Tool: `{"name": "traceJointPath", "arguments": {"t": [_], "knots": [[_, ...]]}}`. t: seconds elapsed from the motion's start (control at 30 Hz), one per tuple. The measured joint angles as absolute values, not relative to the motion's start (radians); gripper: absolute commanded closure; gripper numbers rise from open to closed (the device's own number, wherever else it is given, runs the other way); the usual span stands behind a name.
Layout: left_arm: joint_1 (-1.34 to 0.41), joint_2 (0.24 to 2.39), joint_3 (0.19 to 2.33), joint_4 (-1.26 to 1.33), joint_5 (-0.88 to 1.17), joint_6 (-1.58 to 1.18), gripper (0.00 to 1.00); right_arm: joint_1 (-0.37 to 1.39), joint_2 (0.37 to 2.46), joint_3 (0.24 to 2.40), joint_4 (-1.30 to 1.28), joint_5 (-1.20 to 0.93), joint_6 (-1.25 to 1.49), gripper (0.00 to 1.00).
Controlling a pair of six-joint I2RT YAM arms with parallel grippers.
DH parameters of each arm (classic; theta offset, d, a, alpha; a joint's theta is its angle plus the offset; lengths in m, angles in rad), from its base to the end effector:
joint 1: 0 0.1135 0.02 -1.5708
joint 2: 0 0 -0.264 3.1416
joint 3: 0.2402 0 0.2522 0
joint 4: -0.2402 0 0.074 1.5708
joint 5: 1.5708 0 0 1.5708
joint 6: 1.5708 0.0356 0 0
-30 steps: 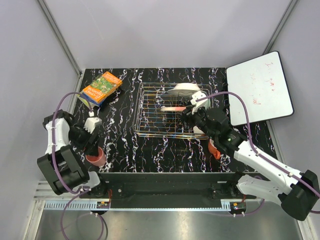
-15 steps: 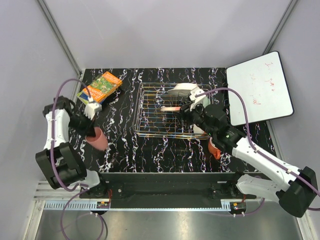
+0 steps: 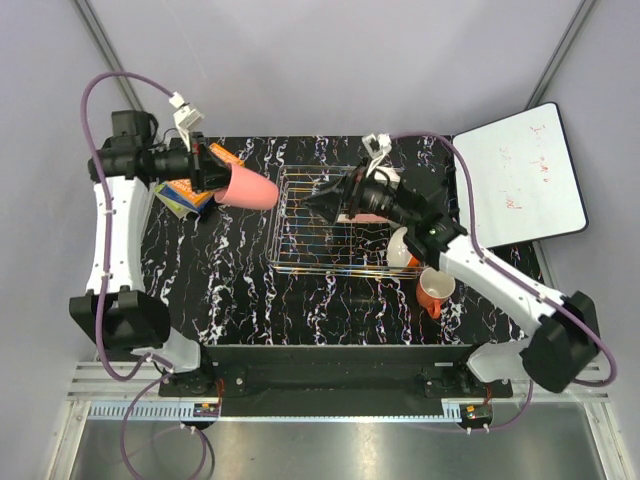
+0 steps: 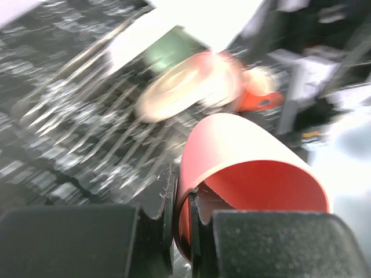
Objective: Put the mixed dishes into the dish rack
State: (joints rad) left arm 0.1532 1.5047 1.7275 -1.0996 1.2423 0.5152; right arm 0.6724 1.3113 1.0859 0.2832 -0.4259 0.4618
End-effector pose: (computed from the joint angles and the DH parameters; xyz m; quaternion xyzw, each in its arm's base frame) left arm 0.2847 0.0099 0.4239 0.3323 0.7166 -0.4263 0.4408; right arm 0.2339 0.2050 0.3785 -0.2234 0.6510 0.5042 0.5216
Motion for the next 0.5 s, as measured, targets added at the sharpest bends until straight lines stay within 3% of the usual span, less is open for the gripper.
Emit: {"name": "traceJointPath", "arguments": {"t": [0.3,0.5], "knots": [[-0.030,1.617,1.802,-1.021,1.414,0.320,1.00,0.603,1.531,1.107,0.815,-0.676,1.005,0.00],[-0.032,1.621,1.818,-1.010,1.441,0.313,1.00,0.603,1.593,1.101,0.952,-0.731,1.133,0.00]]}}
